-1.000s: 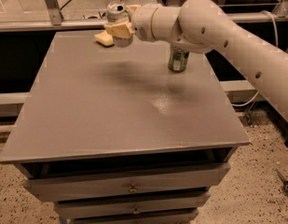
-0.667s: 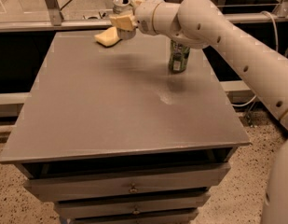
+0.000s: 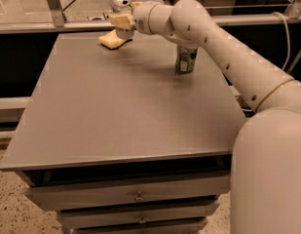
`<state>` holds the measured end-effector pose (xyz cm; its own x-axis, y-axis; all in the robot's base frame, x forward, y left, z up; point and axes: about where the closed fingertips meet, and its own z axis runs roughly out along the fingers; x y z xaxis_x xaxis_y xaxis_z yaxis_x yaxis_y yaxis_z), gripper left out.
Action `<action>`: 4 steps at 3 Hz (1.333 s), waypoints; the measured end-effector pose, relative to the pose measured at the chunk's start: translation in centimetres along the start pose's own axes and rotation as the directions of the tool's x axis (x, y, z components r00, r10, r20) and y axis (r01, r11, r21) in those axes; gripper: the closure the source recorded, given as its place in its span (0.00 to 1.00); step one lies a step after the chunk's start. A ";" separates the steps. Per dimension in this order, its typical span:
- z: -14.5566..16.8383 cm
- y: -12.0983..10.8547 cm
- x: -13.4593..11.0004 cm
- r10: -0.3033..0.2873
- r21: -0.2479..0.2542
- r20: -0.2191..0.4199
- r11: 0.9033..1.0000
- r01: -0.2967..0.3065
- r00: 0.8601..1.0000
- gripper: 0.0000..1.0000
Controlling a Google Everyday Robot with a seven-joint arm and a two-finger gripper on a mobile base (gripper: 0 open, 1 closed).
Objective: Move 7up can near sponge
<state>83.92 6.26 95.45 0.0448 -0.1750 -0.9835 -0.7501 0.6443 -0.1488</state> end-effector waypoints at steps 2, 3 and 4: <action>1.7 -0.1 2.1 0.049 0.058 -0.025 0.997 -0.048 0.998 1.00; 1.7 0.6 1.9 0.053 0.057 -0.025 0.997 -0.052 0.998 1.00; 1.3 0.9 2.9 0.081 0.063 -0.032 0.995 -0.079 0.996 1.00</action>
Offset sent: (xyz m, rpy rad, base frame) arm 0.0105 0.0040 -0.0252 0.0133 0.0513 -0.1006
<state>84.27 7.33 92.35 -0.0375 -0.1459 -0.9886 -0.7082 0.7018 -0.0767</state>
